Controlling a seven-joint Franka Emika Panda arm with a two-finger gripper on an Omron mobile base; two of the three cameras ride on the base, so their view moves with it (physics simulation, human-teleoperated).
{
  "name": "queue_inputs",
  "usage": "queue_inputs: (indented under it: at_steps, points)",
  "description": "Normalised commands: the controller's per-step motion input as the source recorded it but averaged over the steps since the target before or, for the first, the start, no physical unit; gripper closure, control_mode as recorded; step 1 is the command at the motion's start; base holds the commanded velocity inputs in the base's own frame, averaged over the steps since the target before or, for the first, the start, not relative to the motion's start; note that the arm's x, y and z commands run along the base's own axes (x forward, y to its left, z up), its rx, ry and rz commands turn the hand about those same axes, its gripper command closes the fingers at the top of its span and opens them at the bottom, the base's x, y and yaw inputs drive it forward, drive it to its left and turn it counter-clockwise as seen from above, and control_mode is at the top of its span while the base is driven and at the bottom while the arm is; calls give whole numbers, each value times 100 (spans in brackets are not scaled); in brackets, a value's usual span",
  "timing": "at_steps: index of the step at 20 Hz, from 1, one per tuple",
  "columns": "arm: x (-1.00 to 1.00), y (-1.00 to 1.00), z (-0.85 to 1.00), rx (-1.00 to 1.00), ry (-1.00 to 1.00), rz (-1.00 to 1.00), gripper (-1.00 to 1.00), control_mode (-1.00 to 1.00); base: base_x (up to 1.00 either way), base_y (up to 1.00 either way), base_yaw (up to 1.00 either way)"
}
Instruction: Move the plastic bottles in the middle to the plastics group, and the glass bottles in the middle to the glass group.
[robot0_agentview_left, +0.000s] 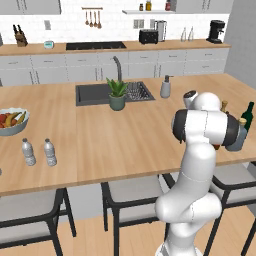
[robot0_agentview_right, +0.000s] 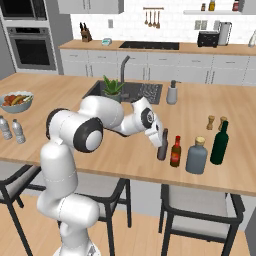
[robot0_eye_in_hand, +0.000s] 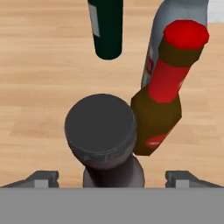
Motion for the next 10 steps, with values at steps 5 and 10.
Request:
queue_inputs:
  at_steps: [5,10]
  points:
    - [-1,0,38,0,0,0,-100,-100,0,0,0]
    - [-11,0,89,0,0,0,-100,-100,0,0,0]
